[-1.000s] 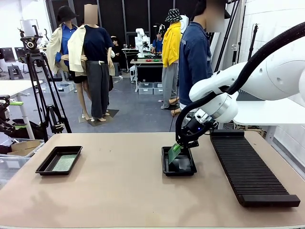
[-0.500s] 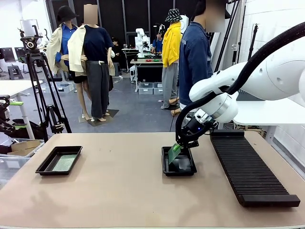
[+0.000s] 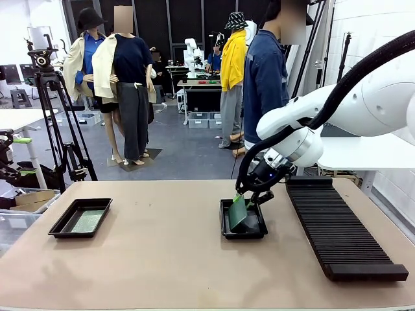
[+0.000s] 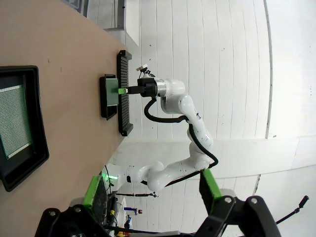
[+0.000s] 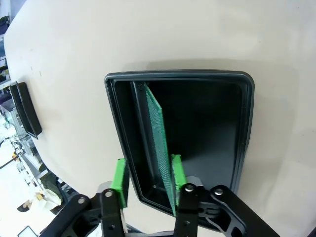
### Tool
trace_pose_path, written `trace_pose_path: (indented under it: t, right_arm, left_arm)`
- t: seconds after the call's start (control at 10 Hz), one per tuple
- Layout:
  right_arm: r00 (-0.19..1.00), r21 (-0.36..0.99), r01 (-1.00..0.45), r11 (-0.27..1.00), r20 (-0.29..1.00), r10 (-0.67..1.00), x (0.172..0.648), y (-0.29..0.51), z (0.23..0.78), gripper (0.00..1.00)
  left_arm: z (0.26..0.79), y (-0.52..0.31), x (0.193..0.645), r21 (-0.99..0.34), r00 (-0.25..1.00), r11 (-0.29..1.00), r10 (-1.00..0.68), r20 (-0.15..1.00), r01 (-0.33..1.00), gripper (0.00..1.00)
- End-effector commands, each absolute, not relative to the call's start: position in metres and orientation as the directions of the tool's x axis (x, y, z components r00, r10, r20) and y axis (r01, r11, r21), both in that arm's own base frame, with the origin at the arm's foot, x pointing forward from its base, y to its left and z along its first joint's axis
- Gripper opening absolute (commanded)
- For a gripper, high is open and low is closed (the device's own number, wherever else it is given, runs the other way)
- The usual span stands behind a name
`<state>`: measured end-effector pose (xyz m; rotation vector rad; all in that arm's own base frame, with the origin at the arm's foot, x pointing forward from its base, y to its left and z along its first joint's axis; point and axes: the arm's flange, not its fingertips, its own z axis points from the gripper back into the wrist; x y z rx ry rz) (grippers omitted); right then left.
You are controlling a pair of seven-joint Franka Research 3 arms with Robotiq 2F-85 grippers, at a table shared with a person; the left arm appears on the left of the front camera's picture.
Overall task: Inspect and transfer BCBs to ESD trays.
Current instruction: Pick up the Blank PCB from the PCB Rack and place it in the right ESD tray.
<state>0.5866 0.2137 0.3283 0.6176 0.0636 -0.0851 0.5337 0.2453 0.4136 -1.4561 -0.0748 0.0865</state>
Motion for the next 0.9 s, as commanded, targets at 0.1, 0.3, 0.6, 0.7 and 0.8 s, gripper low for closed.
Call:
trace_pose_path:
  t: [0.1,0.3,0.6,0.7,0.8]
  right_arm:
    - [0.997,0.550,0.077,0.832,-0.060,-0.052,0.578,0.213,0.339,1.00]
    - [0.996,0.498,0.085,0.863,-0.017,-0.088,0.567,0.208,0.355,1.00]
    - [0.991,0.357,0.109,0.928,0.035,-0.130,0.551,0.206,0.376,1.00]
    - [0.991,0.331,0.105,0.938,0.049,-0.128,0.548,0.204,0.379,1.00]
    - [0.991,0.322,0.096,0.942,0.057,-0.120,0.547,0.204,0.381,1.00]
  left_arm:
    - [0.415,0.244,0.532,-0.993,0.994,0.117,0.113,0.001,-0.012,1.00]
    - [0.415,0.244,0.532,-0.993,0.994,0.117,0.113,0.001,-0.012,1.00]
    - [0.415,0.244,0.532,-0.993,0.994,0.117,0.113,0.001,-0.012,1.00]
    - [0.415,0.244,0.532,-0.993,0.994,0.117,0.113,0.001,-0.012,1.00]
    - [0.415,0.244,0.532,-0.993,0.994,0.117,0.113,0.001,-0.012,1.00]
